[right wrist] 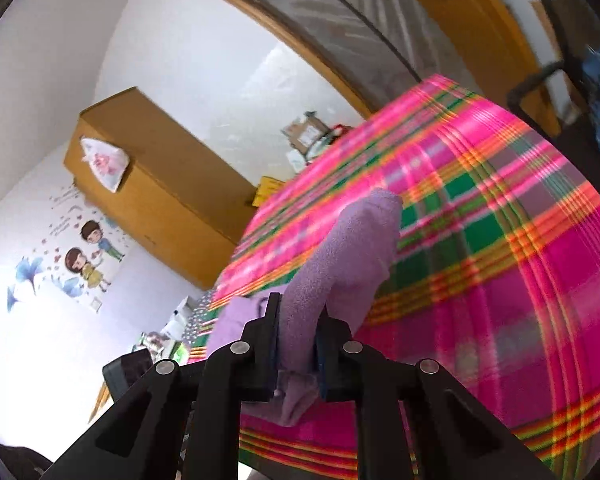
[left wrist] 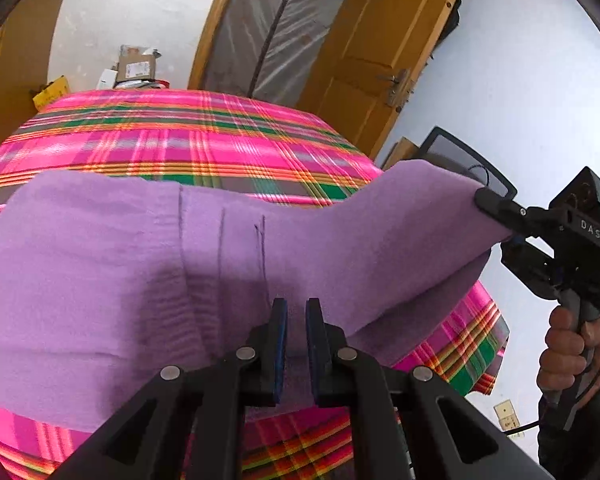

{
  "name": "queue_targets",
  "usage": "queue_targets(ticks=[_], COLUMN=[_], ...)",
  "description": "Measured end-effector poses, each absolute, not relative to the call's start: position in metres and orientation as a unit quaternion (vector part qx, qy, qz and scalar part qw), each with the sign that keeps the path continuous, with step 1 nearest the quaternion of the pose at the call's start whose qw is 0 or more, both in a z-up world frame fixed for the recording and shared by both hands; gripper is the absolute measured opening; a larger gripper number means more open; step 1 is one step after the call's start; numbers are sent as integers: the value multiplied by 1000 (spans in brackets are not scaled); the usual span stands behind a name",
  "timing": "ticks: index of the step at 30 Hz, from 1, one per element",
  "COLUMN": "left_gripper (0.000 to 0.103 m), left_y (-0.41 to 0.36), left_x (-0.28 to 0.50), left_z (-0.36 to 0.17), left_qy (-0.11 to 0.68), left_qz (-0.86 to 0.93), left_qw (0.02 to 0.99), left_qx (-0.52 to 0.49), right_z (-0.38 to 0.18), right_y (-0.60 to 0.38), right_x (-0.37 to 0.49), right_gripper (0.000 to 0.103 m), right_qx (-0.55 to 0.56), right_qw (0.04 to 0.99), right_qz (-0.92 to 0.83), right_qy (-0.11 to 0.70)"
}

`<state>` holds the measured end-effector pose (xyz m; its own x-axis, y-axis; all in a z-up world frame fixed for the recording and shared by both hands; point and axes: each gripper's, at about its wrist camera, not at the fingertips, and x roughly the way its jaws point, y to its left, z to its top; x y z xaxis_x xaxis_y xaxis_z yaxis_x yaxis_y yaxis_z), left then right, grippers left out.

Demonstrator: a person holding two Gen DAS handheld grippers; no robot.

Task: Fold clothes
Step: 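Close the right gripper on the sweatshirt edge and lift it, then carry the lifted sweatshirt half over the left gripper with the right gripper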

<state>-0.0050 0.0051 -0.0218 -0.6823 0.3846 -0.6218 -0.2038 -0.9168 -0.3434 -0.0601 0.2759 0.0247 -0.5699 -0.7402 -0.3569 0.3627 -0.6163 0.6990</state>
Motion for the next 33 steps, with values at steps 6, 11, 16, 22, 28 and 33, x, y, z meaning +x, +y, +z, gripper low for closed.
queue_targets(ticks=[6, 11, 16, 22, 28, 33], left_gripper=[9, 9, 9, 9, 9, 9], left_y=[-7, -14, -21, -21, -29, -44], left_x=[-3, -2, -4, -11, -5, 4], left_z=[-15, -15, -16, -19, -18, -14], left_qy=[-127, -132, -136, -137, -146, -156], left_qz=[916, 917, 919, 917, 918, 922], left_qw=[141, 128, 114, 114, 110, 99], left_qx=[-355, -354, -353, -357, -352, -341], right_z=[47, 64, 79, 93, 106, 109], right_y=[255, 239, 222, 199, 167, 135], right_x=[-60, -59, -57, -57, -58, -63], right_gripper=[14, 14, 14, 14, 14, 14], right_qx=[314, 303, 294, 289, 288, 300], right_qw=[361, 385, 407, 434, 461, 479], right_qz=[-835, -833, -830, -823, -815, -805], right_qy=[-271, -257, -243, -226, -200, -180])
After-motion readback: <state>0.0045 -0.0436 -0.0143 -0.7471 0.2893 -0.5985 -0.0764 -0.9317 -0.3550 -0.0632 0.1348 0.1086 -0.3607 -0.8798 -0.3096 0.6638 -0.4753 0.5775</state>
